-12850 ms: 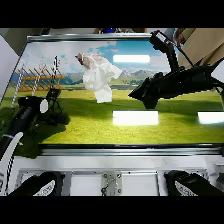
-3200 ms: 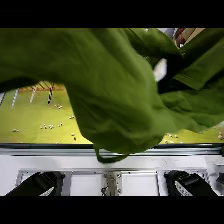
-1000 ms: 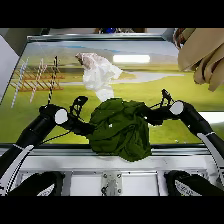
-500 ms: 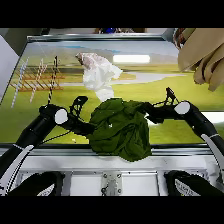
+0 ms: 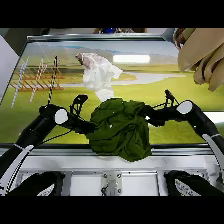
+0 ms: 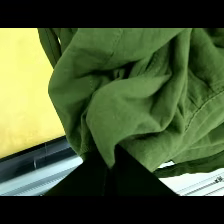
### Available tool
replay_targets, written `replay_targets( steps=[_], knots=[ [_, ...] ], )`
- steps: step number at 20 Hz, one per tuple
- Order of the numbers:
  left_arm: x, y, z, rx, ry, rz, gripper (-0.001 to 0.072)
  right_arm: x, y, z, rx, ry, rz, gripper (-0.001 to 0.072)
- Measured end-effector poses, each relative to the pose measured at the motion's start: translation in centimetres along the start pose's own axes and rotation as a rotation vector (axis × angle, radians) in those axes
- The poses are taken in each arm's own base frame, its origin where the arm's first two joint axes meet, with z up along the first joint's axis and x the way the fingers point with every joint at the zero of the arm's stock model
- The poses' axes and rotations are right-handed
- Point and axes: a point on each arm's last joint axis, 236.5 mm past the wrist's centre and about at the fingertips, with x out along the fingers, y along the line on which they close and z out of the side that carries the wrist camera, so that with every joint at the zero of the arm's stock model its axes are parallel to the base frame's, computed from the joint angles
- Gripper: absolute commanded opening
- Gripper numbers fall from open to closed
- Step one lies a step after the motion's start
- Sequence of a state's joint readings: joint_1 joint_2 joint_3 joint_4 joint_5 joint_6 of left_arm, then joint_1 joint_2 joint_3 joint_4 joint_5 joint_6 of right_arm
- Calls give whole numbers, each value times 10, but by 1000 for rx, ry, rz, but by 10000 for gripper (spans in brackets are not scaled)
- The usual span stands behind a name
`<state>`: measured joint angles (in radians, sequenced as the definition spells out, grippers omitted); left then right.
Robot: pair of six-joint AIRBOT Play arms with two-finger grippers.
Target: Fold the clothes and pants, and hang the long-sleeved shirts on hangers.
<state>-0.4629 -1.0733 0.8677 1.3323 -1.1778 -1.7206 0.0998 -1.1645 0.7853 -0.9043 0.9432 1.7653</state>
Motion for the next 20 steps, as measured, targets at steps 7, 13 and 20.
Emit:
replay_targets(
  steps=[7, 13, 20],
  knots=[
    [0, 0, 0, -1, -1, -1, 11, 25, 6, 11, 57, -19, 37, 520],
    [-4, -1, 4, 4, -10, 0, 10, 17, 16, 20, -40, -57, 61, 13],
    [-156, -57, 90, 104, -362, -88, 10, -134, 126, 51, -481, -272, 95, 12]
  ],
)
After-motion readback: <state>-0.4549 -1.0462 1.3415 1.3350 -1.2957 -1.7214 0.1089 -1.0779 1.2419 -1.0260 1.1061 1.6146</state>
